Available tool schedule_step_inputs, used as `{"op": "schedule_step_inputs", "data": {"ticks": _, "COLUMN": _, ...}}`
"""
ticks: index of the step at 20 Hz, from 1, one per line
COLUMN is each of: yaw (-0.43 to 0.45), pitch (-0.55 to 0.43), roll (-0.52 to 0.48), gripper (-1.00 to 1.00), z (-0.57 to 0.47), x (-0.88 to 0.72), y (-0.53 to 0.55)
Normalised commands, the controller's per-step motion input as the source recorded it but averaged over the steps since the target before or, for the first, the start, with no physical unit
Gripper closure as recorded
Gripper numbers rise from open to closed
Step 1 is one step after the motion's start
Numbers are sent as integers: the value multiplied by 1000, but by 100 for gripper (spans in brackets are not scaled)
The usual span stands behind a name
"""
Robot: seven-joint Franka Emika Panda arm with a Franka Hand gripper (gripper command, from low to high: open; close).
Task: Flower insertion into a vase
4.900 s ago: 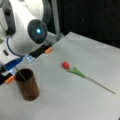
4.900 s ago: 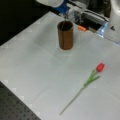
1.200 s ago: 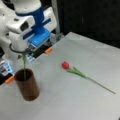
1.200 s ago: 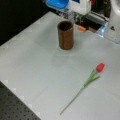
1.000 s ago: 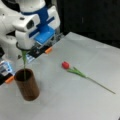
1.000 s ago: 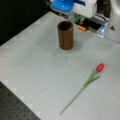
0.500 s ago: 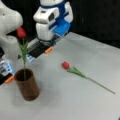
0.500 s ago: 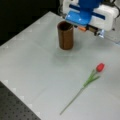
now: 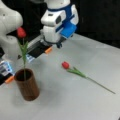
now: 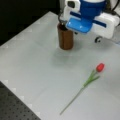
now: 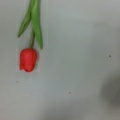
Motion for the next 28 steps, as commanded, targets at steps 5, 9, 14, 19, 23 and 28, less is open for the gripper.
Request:
{"op": "schedule_step_inputs", "data": {"ticks": 5, "yaw": -132, "pitch": 52, "roll": 86, "gripper": -100, "z": -76, "x": 308, "y": 304}}
{"op": "schedule_step_inputs", "data": {"ticks": 9, "yaw": -102, "pitch": 31, "roll": 57, "gripper": -100, "z": -13, "x": 205, "y": 218}}
{"op": "schedule_step_inputs", "data": {"ticks": 14, "yaw": -103, "pitch": 19, "roll": 49, "gripper": -100, "z": -102, "x": 204, "y": 109}}
{"op": "schedule_step_inputs", "data": {"ticks": 19, "yaw": -120, "pitch": 52, "roll": 45, "gripper": -100, "z": -197, "x": 163, "y": 73}}
{"op": "schedule_step_inputs", "data": {"ticks": 23, "yaw": -103, "pitch": 22, "roll": 14, "gripper": -100, "z": -235, "x": 105, "y": 116}}
{"op": "schedule_step_inputs", "data": {"ticks": 28, "yaw": -73, "pitch": 18, "roll": -24, "gripper": -100, "z": -233, "x": 71, "y": 155}}
